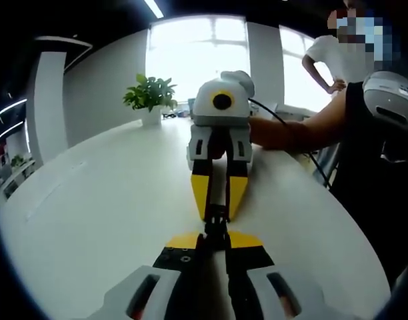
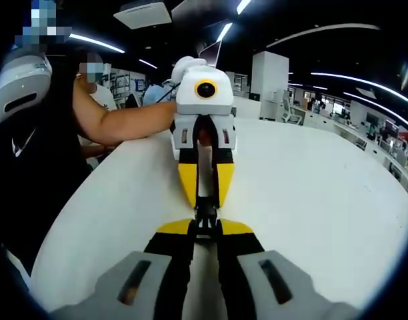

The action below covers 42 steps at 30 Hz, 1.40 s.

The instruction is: Snap the two parts of the plastic buckle together until the buckle closes and remains connected.

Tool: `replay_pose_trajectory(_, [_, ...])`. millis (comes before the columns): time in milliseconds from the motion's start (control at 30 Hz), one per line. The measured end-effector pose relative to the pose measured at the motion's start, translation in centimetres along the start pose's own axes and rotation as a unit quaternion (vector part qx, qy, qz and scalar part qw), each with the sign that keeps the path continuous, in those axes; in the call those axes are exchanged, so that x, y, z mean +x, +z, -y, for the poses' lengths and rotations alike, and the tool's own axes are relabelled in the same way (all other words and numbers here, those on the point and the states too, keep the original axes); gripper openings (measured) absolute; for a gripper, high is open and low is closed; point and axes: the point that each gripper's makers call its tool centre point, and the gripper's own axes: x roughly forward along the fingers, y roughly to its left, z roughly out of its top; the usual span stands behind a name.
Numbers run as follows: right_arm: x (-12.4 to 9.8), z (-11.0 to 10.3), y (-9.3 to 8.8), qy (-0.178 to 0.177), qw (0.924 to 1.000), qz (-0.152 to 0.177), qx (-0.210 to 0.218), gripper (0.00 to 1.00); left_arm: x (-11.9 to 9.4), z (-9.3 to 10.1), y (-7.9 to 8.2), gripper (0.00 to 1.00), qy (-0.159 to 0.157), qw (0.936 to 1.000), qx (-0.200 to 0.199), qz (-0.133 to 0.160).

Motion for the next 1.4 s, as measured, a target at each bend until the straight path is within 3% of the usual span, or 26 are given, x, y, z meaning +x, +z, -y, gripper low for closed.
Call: replay_pose_trajectory(1400, [0.19,0.1,0.01,-0.005,0.9999,0.005,-0.015,0.07,0.85,0.57,0.29,0.09,-0.003,1.0,0.009,0.0])
